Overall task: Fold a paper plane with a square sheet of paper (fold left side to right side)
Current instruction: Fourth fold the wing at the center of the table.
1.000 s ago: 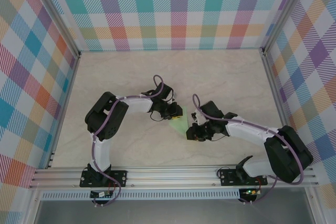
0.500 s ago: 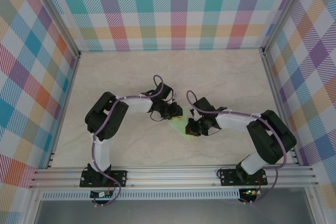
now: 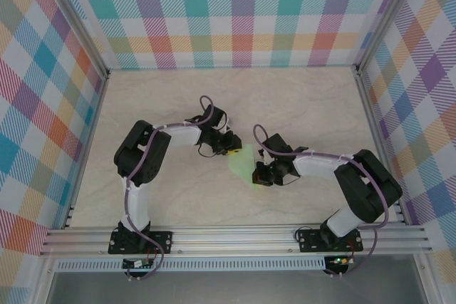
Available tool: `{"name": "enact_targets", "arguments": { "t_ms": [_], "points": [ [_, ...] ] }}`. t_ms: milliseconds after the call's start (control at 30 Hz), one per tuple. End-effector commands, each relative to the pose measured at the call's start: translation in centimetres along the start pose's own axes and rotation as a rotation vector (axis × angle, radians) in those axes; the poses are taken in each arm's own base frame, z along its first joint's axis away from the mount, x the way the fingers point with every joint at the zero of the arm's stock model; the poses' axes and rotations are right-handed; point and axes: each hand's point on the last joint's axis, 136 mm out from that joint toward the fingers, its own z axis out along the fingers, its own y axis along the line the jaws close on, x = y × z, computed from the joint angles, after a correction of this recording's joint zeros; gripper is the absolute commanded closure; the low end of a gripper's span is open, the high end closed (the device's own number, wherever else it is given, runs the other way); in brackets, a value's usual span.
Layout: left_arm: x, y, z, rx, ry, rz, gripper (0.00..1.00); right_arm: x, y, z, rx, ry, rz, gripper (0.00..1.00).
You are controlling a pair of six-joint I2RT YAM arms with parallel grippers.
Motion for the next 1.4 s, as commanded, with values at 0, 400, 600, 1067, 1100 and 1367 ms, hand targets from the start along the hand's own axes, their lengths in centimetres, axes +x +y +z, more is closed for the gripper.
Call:
{"name": "enact_targets", "arguments": {
  "t_ms": [0, 400, 600, 1067, 1100, 1367],
  "points": [
    [-3.2, 2.7, -0.8, -0.060, -0.058, -0.004, 0.76, 5.6, -6.6, 1.2, 0.246, 0.174, 0.074, 0.98],
    [-4.8, 0.4, -6.8, 0.043, -0.169, 0.065, 0.75, 5.0, -6.0, 1.2, 0.238, 0.166, 0.065, 0.98],
    [1.8, -3.1, -6.9, 0.085, -0.103, 0.171, 0.77, 5.0, -6.4, 1.2, 0.260, 0.166, 0.062, 0.98],
    [10.3, -5.5, 1.3, 0.136, 0.078, 0.214, 0.84, 5.1, -6.5, 1.1, 0.266, 0.171, 0.062, 0.98],
    [10.4, -5.5, 1.5, 0.134, 0.083, 0.212, 0.84, 5.1, -6.5, 1.1, 0.266, 0.172, 0.062, 0.98],
    [10.7, -3.2, 2.7, 0.065, 0.092, 0.197, 0.85, 5.2, -6.6, 1.2, 0.275, 0.175, 0.061, 0.98]
  ]
}}
